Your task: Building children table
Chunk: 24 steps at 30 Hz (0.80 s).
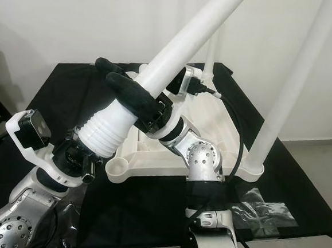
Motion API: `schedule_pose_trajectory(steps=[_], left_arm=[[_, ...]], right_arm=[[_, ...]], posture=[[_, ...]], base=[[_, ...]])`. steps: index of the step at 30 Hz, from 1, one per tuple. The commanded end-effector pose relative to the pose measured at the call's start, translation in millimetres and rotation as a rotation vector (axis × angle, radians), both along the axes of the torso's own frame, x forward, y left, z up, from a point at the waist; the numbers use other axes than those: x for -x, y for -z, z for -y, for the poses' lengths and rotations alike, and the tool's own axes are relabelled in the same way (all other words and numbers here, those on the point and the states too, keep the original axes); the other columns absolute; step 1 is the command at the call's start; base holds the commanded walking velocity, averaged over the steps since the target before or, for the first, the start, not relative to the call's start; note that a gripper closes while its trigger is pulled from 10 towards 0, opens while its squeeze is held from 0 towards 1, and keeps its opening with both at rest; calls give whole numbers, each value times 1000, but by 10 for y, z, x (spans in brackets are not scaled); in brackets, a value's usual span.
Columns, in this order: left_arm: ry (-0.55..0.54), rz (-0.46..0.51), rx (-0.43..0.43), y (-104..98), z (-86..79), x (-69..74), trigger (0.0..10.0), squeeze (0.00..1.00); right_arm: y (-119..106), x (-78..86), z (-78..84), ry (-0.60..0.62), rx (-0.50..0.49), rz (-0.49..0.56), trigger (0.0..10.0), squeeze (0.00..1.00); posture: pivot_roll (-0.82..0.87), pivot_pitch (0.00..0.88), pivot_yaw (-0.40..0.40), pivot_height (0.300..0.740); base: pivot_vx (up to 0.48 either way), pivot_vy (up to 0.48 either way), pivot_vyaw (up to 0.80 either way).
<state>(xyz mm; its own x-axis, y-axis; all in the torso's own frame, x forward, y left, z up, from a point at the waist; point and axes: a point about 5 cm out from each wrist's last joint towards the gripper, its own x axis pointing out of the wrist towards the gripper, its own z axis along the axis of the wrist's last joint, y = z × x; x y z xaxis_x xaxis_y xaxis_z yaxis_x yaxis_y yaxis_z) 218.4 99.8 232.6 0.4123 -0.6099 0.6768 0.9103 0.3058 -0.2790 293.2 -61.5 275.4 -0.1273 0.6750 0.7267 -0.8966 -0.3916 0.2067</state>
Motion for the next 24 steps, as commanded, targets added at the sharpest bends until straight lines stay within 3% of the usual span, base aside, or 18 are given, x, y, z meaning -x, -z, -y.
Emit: schedule_pose_trajectory(steps=[1, 14, 16, 17, 24], left_arm=[[56, -19, -47, 59, 103, 12, 10000, 0], [37, -22, -49, 68, 88, -11, 10000, 0], [31, -63, -43, 98, 68, -38, 10000, 59], [21, -86, -42, 116, 54, -60, 10000, 1000], [5, -105, -60, 159, -41, -43, 10000, 1000]], right_arm=[[-14, 46, -93, -29, 21, 9, 0, 0], [-13, 66, -71, -50, 17, 15, 0, 0], [-14, 67, -65, -48, 19, 17, 0, 0], [-12, 65, -60, -45, 20, 17, 0, 0], [-13, 21, -33, -3, 21, 12, 0, 0]], posture=[[-62, 0, 27, 740], [-64, 0, 29, 740], [-72, 1, 36, 740], [-71, 1, 37, 740], [-70, 3, 41, 740]], base=[[0, 0, 0], [0, 0, 0], [0, 0, 0], [0, 0, 0], [0, 0, 0]])
